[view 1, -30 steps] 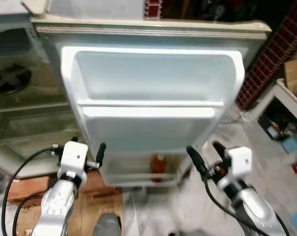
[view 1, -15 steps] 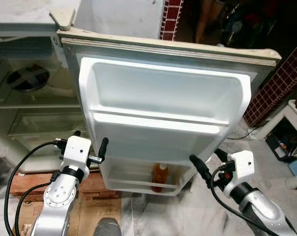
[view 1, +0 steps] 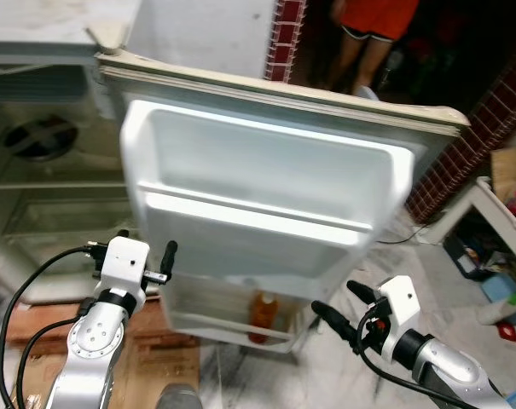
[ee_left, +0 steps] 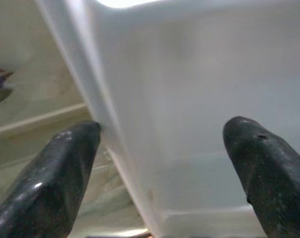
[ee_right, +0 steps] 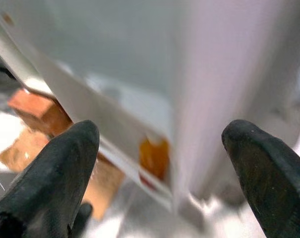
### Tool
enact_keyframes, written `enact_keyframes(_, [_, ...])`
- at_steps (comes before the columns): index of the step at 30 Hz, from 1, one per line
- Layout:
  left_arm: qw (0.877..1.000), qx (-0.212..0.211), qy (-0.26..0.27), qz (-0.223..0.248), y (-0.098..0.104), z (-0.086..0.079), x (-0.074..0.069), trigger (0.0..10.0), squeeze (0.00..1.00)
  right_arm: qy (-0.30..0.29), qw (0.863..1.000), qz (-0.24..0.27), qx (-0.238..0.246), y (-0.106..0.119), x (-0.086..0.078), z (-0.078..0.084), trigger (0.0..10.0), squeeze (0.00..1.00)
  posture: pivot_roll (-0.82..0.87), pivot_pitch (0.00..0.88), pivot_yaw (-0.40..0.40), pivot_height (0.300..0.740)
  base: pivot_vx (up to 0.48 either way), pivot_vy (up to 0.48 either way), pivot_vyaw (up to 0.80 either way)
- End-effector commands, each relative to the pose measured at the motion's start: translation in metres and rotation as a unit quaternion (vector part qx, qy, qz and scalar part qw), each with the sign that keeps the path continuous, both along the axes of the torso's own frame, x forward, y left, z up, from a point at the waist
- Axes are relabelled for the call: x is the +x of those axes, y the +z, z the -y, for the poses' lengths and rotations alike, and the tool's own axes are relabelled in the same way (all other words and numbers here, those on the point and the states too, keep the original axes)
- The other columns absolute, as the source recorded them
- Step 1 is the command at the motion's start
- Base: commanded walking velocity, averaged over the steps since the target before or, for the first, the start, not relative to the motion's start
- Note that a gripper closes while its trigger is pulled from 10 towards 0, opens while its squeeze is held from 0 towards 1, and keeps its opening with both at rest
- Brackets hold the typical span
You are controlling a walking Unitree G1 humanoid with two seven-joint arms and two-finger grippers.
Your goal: Restocking fridge
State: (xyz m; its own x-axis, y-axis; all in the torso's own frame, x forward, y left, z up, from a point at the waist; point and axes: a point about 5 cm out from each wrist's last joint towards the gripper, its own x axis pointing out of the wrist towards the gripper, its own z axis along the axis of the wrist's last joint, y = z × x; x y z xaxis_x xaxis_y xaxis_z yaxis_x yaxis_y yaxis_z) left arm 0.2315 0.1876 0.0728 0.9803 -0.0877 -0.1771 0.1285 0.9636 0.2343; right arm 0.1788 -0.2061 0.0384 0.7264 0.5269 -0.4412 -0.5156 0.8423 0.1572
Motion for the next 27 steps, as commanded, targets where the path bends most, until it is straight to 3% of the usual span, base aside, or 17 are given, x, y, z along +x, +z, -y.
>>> enact_keyframes(1, [1.0, 0.0, -0.02, 0.012, 0.004, 0.008, 0.003, 10.0, 0.0, 0.014, 1.0, 0.006, -0.013, 0.003, 0.005, 0.005, 10.0, 0.0, 0.08, 0.0, -0.054, 0.74, 0.0, -0.307, 0.0])
enact_keyframes(11, [1.0, 0.0, -0.017, 0.015, 0.003, 0.007, 0.006, 10.0, 0.0, 0.004, 0.997, 0.028, -0.074, 0.002, 0.018, 0.02, 10.0, 0.0, 0.09, 0.0, -0.055, 0.74, 0.0, -0.405, 0.0])
enact_keyframes(12, [1.0, 0.001, -0.017, 0.015, 0.003, 0.007, 0.007, 10.0, 0.0, -0.032, 0.99, 0.067, -0.123, 0.004, 0.029, 0.026, 10.0, 0.0, 0.09, 0.0, -0.054, 0.74, 0.0, -0.386, 0.0])
enact_keyframes(14, [1.0, 0.002, -0.016, 0.017, 0.004, 0.007, 0.007, 10.0, 0.0, -0.055, 0.983, 0.103, -0.144, 0.01, 0.04, 0.028, 10.0, 0.0, 0.09, 0.0, -0.054, 0.74, 0.0, -0.354, 0.0])
enact_keyframes(18, [1.0, 0.002, -0.012, 0.019, 0.004, 0.007, 0.008, 10.0, 0.0, -0.122, 0.974, 0.136, -0.133, 0.019, 0.054, 0.033, 10.0, 0.0, 0.09, 0.0, -0.053, 0.74, 0.0, -0.075, 0.0])
enact_keyframes(20, [1.0, 0.001, -0.002, 0.02, 0.004, 0.006, 0.009, 10.0, 0.0, -0.127, 0.976, 0.144, -0.106, 0.023, 0.06, 0.032, 10.0, 0.0, 0.09, 0.0, -0.053, 0.74, 0.0, 0.0, 0.0])
enact_keyframes(23, [1.0, -0.005, 0.022, 0.018, 0.005, 0.003, 0.014, 10.0, 0.0, -0.182, 0.968, 0.163, -0.054, 0.032, 0.068, 0.034, 10.0, 0.0, 0.09, 0.0, -0.053, 0.74, 0.0, 0.0, 0.0])
enact_keyframes(27, [0.999, -0.008, 0.03, 0.019, 0.006, 0.001, 0.017, 10.0, 0.0, -0.193, 0.962, 0.188, -0.037, 0.04, 0.077, 0.022, 10.0, 0.0, 0.09, 0.0, -0.053, 0.74, 0.0, 0.0, 0.17])
